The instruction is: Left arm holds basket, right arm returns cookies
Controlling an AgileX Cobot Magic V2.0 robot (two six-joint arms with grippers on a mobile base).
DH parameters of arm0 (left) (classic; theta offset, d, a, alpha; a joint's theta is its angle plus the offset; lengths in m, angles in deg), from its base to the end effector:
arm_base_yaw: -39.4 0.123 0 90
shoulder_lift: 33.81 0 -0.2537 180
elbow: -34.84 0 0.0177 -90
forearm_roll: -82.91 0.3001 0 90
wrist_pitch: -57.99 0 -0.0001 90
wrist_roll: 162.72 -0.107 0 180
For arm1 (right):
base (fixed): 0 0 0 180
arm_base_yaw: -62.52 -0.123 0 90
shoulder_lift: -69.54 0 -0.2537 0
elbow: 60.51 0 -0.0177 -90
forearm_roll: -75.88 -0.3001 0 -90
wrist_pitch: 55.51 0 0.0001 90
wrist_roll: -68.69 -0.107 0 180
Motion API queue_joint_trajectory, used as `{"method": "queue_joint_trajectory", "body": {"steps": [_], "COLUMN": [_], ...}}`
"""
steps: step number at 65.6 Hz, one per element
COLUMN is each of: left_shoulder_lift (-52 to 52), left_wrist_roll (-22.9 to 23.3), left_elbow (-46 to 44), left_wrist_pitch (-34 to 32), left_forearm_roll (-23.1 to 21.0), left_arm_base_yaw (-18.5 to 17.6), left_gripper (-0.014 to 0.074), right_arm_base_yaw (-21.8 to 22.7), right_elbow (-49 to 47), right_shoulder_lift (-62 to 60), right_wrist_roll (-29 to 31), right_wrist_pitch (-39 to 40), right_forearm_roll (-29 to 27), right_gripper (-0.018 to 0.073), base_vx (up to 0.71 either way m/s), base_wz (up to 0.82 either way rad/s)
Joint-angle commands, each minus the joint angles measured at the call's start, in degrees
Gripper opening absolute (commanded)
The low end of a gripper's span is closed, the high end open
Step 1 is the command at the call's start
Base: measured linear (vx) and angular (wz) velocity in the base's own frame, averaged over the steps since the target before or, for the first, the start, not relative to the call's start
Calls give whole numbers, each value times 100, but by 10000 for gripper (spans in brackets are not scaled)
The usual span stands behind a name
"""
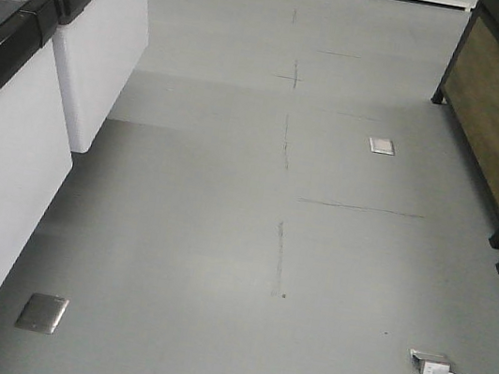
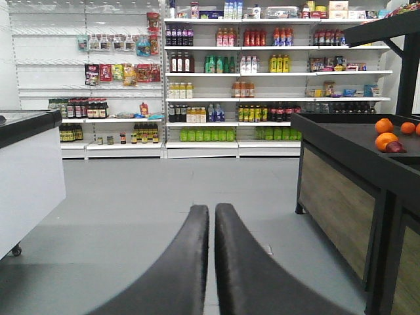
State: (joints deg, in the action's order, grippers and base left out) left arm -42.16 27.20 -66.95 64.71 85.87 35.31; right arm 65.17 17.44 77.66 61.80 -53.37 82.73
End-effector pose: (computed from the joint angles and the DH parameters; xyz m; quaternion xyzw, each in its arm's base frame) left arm 0.1540 -0.0104 0.1893 -0.0204 0.7267 -0.0640 0.6836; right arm 0.1533 -0.0066 0.2082 0.0141 0.6686 -0.0154 0.7433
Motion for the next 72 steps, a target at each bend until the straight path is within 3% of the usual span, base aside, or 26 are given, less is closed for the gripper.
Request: {"method": "queue_joint_trajectory", "body": {"steps": [1,72], "left_shoulder_lift": [100,100], "left_wrist_roll": [-3,-3], "left_elbow": [-173,-173], "left_wrist_pitch": [-402,-402], "left_forearm_roll": [3,3], "left_arm_base_yaw": [-33,-33], "left_gripper": [-6,-6], "right_arm_base_yaw": [7,7], "right_elbow": [93,93], "right_shoulder_lift": [-69,-69], "right_wrist_roll": [45,45], "right_wrist_pitch": [440,440], "right_forearm_roll": [59,59], "right_gripper": [-6,-6], "base_vx": [0,0], "base_wz": [0,0]}}
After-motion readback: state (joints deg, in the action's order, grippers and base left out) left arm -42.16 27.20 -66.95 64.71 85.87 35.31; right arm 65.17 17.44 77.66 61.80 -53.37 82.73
